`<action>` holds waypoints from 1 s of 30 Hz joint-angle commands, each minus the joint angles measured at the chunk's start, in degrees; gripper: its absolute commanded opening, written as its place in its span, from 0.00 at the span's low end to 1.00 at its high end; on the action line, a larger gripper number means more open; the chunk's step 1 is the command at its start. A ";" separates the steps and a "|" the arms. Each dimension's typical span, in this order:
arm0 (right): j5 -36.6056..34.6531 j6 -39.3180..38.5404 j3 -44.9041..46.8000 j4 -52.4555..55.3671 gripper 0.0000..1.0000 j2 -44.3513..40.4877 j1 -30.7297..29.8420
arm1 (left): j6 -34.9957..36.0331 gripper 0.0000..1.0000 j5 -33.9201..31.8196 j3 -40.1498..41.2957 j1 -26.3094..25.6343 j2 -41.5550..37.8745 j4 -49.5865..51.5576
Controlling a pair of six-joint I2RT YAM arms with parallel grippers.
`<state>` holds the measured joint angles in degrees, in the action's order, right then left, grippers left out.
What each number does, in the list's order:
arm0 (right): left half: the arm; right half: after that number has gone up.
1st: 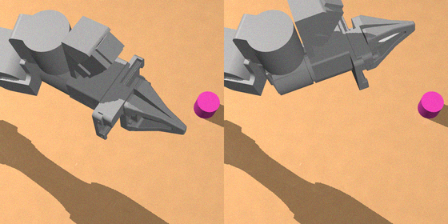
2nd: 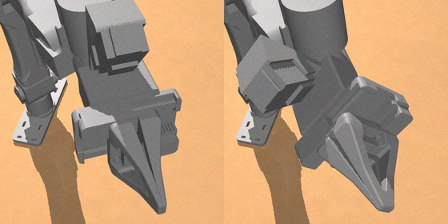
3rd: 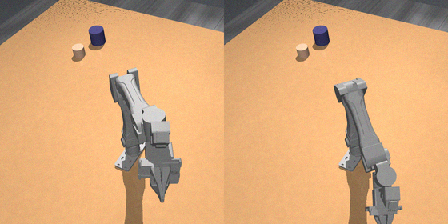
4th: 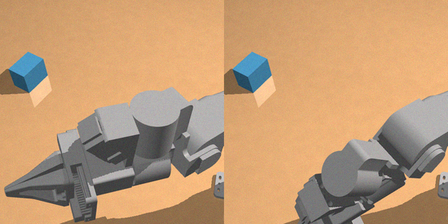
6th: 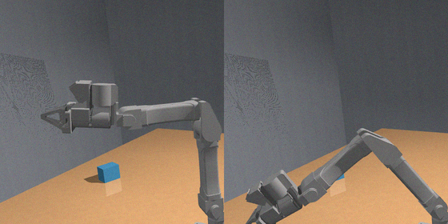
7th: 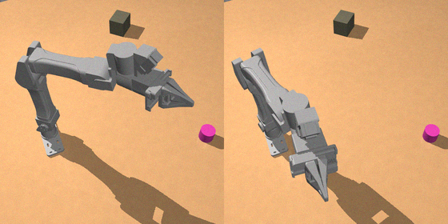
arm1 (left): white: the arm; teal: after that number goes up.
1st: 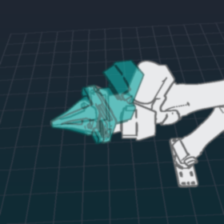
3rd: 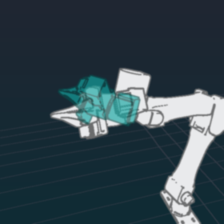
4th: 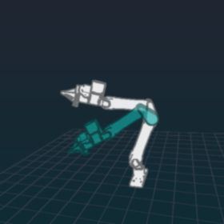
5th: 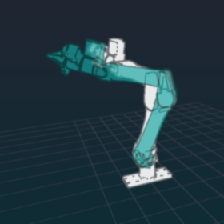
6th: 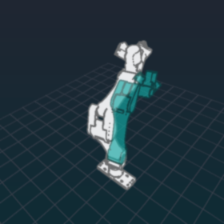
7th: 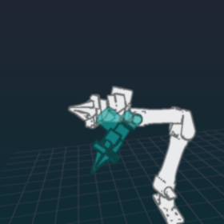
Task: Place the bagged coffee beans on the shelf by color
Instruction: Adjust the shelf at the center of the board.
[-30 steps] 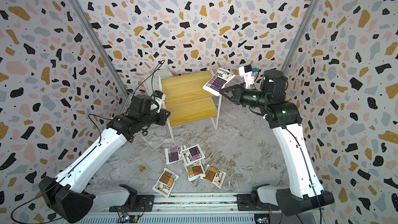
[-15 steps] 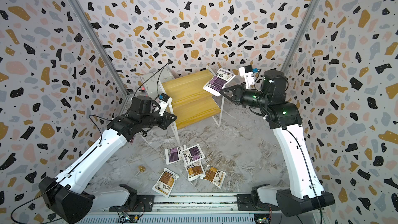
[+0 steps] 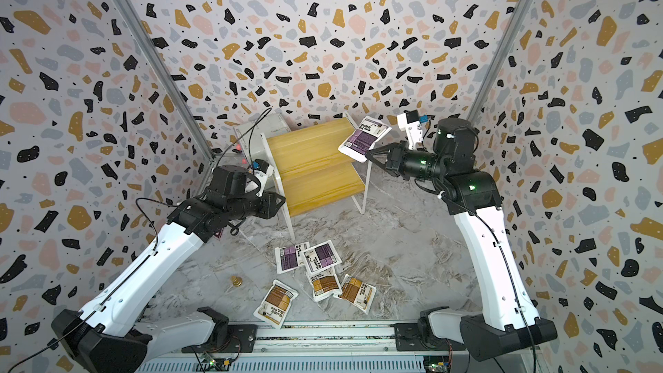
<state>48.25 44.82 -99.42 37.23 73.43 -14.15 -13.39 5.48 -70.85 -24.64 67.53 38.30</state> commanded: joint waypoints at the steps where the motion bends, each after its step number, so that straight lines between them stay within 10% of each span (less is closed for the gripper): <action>1: 0.49 -3.74 -1.89 5.24 0.00 -2.52 -0.17 | -3.44 0.66 -7.52 0.93 0.74 -1.29 2.39; 7: -0.68 -10.38 0.77 15.94 0.00 -6.99 -0.17 | -6.57 1.00 -2.84 1.73 0.75 -1.57 -1.07; 18: -3.64 -11.71 2.87 19.85 0.00 -8.72 -0.09 | -16.04 1.00 -0.36 -0.94 1.15 -10.81 -0.01; 30: -3.44 -12.46 1.06 18.76 0.00 -5.95 -0.09 | -31.84 1.00 14.29 -28.98 6.83 5.97 13.04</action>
<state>44.77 33.43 -96.60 56.25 68.75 -14.15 -38.46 12.58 -98.63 -19.33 71.99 48.47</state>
